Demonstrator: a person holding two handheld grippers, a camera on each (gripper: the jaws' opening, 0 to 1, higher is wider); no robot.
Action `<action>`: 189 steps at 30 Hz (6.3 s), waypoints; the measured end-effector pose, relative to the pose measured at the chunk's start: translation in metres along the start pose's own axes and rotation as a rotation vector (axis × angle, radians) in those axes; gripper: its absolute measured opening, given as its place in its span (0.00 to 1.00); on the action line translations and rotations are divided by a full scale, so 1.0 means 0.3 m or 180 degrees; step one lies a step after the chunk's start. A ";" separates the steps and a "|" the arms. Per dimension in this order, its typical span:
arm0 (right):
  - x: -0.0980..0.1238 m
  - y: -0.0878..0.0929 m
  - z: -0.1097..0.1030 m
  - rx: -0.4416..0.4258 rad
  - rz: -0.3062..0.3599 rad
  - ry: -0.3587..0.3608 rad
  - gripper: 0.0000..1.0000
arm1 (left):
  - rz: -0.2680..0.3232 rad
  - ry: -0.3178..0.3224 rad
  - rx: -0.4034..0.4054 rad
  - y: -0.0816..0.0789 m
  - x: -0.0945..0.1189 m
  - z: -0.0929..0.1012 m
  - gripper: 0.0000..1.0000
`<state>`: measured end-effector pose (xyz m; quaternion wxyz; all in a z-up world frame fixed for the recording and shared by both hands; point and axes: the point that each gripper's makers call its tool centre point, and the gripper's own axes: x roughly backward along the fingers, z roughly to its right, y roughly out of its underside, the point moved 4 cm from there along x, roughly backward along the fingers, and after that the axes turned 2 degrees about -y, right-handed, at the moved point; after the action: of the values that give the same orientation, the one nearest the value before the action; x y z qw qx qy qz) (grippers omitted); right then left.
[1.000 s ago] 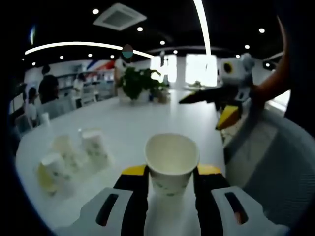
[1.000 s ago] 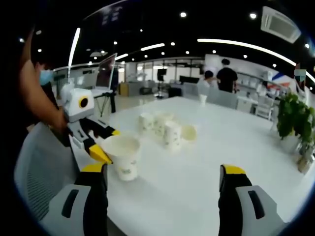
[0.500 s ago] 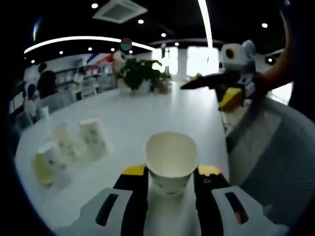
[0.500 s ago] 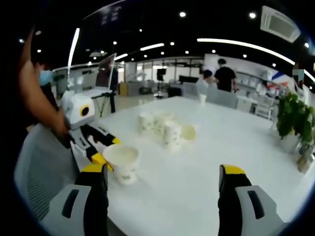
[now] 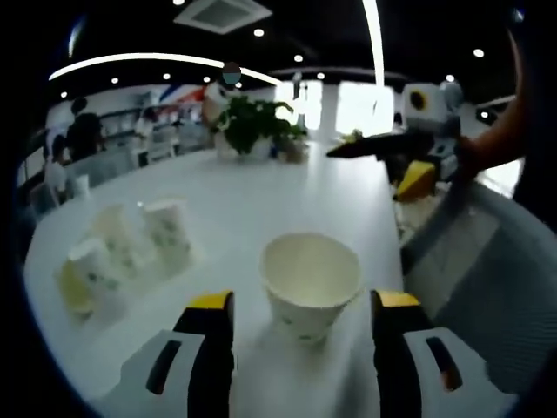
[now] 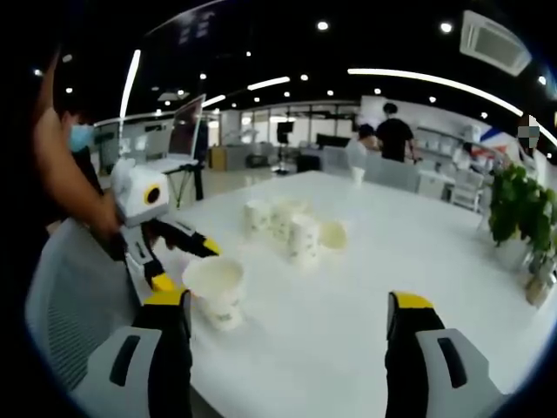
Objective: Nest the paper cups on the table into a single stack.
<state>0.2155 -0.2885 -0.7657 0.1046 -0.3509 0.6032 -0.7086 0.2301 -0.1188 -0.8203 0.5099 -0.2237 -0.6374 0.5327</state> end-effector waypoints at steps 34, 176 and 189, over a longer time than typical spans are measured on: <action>0.007 -0.028 0.023 0.0047 0.0032 0.0113 0.91 | 0.0038 -0.1076 0.0122 -0.055 0.360 -0.098 0.98; -0.778 -0.089 0.424 0.0715 -0.0302 0.0045 0.47 | 0.0105 -0.1061 0.0071 -0.093 0.411 -0.213 0.98; -0.877 -0.066 0.396 0.0846 -0.0412 0.0145 0.21 | 0.0114 -0.1101 0.0105 -0.085 0.409 -0.214 0.98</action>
<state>0.4875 -0.2261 -0.8419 0.0905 -0.3560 0.4824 -0.7952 0.2471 0.0034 -0.7523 0.3866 -0.1317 -0.7027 0.5826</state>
